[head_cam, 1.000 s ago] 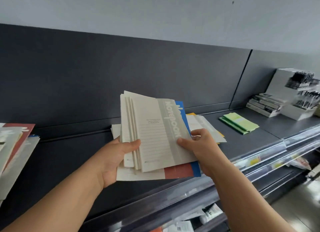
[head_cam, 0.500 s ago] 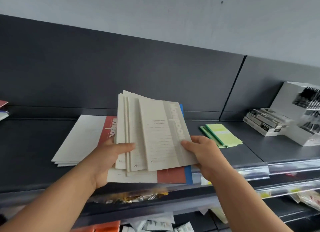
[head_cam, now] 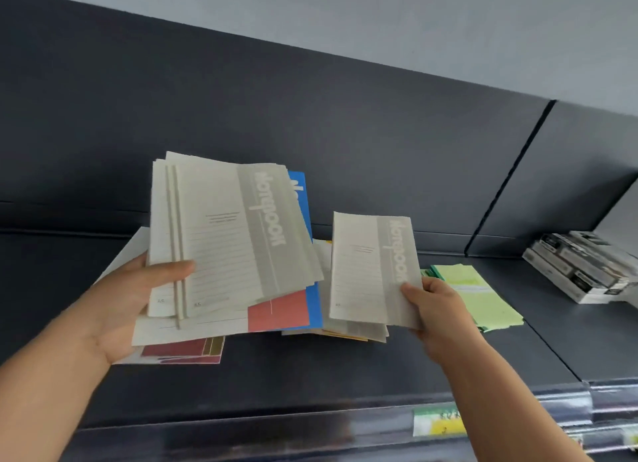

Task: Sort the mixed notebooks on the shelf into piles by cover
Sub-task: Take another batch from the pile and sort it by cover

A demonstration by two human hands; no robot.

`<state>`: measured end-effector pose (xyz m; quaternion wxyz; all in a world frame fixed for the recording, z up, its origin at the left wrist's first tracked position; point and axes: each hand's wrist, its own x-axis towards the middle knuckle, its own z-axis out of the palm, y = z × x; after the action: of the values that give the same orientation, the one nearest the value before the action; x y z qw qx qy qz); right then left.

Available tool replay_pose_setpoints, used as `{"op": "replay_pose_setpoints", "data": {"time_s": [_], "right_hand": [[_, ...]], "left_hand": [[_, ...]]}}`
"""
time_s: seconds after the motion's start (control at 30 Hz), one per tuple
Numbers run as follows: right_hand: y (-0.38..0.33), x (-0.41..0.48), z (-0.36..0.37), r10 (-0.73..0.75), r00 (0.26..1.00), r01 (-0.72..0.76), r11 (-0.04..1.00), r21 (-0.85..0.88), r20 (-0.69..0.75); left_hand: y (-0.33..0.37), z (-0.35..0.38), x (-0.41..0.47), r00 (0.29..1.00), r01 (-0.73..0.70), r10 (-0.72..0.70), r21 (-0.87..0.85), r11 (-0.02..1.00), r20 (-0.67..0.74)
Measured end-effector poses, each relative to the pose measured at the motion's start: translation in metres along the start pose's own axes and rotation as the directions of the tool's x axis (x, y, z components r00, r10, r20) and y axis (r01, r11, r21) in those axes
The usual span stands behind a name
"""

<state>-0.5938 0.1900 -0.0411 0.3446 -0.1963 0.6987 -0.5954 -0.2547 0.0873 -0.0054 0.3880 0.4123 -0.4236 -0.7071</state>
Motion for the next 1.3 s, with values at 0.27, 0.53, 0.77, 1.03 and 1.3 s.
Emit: {"op": "replay_pose_setpoints", "data": {"time_s": [0.27, 0.53, 0.77, 1.03, 1.3], "right_hand": [[0.008, 0.053, 0.026, -0.071, 0.984, 0.14, 0.869, -0.475, 0.161], [-0.032, 0.059, 0.003, -0.073, 0.905, 0.402, 0.467, -0.788, 0.419], [-0.061, 0.045, 0.006, -0.036, 0.831, 0.291, 0.878, -0.379, 0.555], [-0.043, 0.051, 0.015, -0.032, 0.824, 0.245, 0.92, -0.305, 0.566], [-0.028, 0.054, 0.005, 0.01, 0.868, 0.18, 0.925, -0.333, 0.497]], "left_hand": [[-0.007, 0.024, 0.004, 0.995, -0.034, 0.034, -0.004, 0.999, -0.092], [-0.032, 0.092, 0.008, 0.989, 0.009, 0.005, 0.091, 0.996, -0.148], [-0.04, 0.123, 0.006, 0.987, 0.011, 0.009, 0.116, 0.993, -0.163], [-0.037, 0.124, 0.001, 0.988, 0.023, -0.013, 0.067, 0.997, -0.156], [-0.044, 0.122, 0.009, 0.983, 0.057, -0.036, 0.116, 0.992, -0.179]]}}
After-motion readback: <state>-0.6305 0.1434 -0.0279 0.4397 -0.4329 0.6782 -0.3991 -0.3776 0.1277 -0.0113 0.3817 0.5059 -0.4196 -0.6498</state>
